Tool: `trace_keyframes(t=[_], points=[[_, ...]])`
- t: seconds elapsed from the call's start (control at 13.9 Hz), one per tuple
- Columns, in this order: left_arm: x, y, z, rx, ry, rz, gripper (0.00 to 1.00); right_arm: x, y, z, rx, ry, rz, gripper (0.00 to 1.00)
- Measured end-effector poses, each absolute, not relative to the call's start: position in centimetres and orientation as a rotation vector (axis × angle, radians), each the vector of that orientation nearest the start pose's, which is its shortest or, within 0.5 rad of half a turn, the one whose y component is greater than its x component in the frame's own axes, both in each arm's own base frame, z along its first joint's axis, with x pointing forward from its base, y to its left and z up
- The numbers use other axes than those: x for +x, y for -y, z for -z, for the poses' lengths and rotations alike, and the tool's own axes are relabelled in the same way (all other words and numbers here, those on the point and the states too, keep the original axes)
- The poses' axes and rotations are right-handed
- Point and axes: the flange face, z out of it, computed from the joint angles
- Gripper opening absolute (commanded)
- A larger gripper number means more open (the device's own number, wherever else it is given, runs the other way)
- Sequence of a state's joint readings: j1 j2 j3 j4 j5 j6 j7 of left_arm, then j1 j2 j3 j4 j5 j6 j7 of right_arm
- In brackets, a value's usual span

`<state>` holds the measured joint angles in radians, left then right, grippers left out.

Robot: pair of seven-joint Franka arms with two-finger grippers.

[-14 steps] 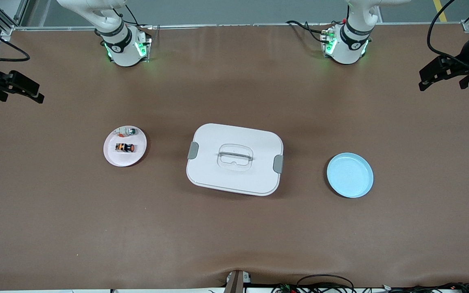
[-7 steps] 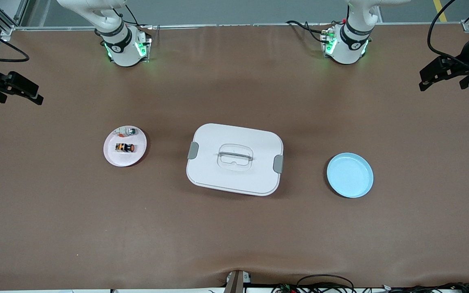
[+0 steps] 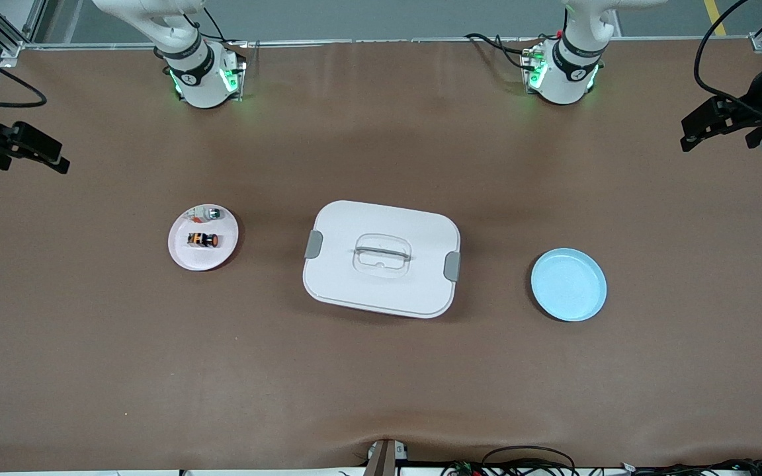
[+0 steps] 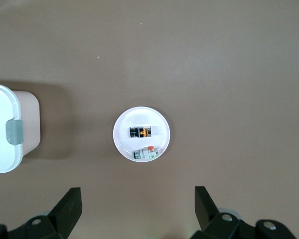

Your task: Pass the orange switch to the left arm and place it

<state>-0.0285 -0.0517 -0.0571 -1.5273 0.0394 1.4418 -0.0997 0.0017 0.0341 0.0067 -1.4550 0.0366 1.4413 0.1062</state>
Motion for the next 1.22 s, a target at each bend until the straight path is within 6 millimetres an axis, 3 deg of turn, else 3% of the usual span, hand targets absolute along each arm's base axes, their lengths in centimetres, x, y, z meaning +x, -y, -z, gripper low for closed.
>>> trace_keyframes(t=[0.14, 0.36, 0.5, 0.72, 1.01, 1.22], points=[[52.4, 4.1, -66.1, -3.096, 0.028, -0.048, 1.0, 56.4, -0.8, -62.3, -3.104, -0.148, -0.147, 1.0], [52.4, 4.1, -66.0, -3.096, 0.028, -0.05, 1.0, 59.2, -0.5, -56.8, -3.1, -0.153, -0.269, 1.0], [52.4, 4.1, -66.1, -3.096, 0.028, -0.049, 1.0, 60.0, -0.5, -55.2, -3.097, -0.151, -0.302, 1.0], [52.4, 4.0, -66.1, -3.096, 0.031, -0.049, 1.0, 60.2, -0.9, -53.5, -3.095, -0.141, -0.306, 1.0], [52.4, 2.8, -66.2, -3.096, 0.066, -0.047, 1.0, 59.8, -1.4, -45.7, -3.095, -0.139, -0.308, 1.0], [52.2, 2.7, -66.6, -3.096, 0.07, -0.042, 1.0, 58.9, -1.8, -41.3, -3.089, -0.141, -0.265, 1.0]])
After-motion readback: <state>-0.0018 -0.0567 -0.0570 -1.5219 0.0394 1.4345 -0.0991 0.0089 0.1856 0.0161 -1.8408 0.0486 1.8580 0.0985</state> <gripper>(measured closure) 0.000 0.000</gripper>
